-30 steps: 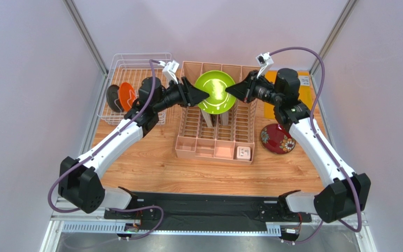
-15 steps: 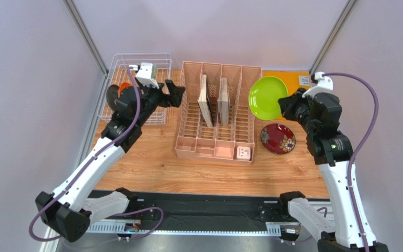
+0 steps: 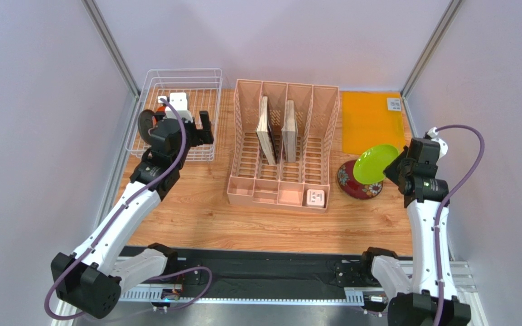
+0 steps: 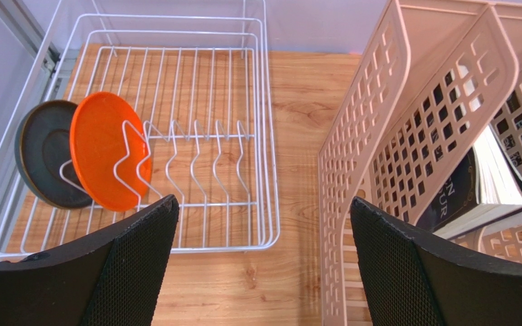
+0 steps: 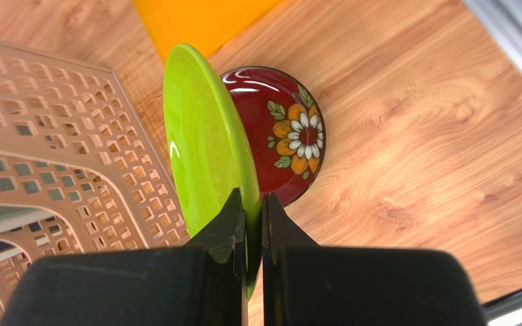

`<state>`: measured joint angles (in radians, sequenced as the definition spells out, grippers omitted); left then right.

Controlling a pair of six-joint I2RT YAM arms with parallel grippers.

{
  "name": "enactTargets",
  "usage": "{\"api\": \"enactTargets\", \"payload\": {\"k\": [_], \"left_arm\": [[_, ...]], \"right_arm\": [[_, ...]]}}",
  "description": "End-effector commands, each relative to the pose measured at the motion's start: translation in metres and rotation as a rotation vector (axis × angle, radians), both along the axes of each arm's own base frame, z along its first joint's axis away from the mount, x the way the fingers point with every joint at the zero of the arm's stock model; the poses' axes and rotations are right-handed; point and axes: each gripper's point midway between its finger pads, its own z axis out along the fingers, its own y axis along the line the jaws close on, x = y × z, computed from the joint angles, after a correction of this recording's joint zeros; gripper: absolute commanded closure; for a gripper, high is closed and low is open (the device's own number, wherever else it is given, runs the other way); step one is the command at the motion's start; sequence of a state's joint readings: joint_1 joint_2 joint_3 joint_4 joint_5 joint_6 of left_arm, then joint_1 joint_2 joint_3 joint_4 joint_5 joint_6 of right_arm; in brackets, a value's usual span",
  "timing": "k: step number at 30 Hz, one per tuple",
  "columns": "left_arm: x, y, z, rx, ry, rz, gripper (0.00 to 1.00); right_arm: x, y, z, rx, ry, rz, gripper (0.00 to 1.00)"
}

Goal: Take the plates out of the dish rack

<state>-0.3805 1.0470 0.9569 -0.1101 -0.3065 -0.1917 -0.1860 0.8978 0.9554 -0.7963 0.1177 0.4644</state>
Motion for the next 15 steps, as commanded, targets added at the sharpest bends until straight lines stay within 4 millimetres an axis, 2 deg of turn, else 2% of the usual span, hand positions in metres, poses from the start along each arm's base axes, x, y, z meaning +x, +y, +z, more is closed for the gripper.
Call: {"api": "enactTargets", "payload": {"k": [1,7,15], "left_arm": [[0.007,0.008,-0.002,-0.065,0.019,0.023,0.00],[0.012,0.012,-0.023,-0.114,0.067,0.020,0.00],[0.014,0.008,-0.036,-0.138,0.112,0.001,0.00]], "right_arm": [[0.028,0.004,-0.008,0.129,-0.082,0.027,1.00],[0.055,0.006,-0.035,0.186,-0.064,0.071,1.00],[0.065,0.003,-0.067,0.228,0.022,0.042,1.00]]}}
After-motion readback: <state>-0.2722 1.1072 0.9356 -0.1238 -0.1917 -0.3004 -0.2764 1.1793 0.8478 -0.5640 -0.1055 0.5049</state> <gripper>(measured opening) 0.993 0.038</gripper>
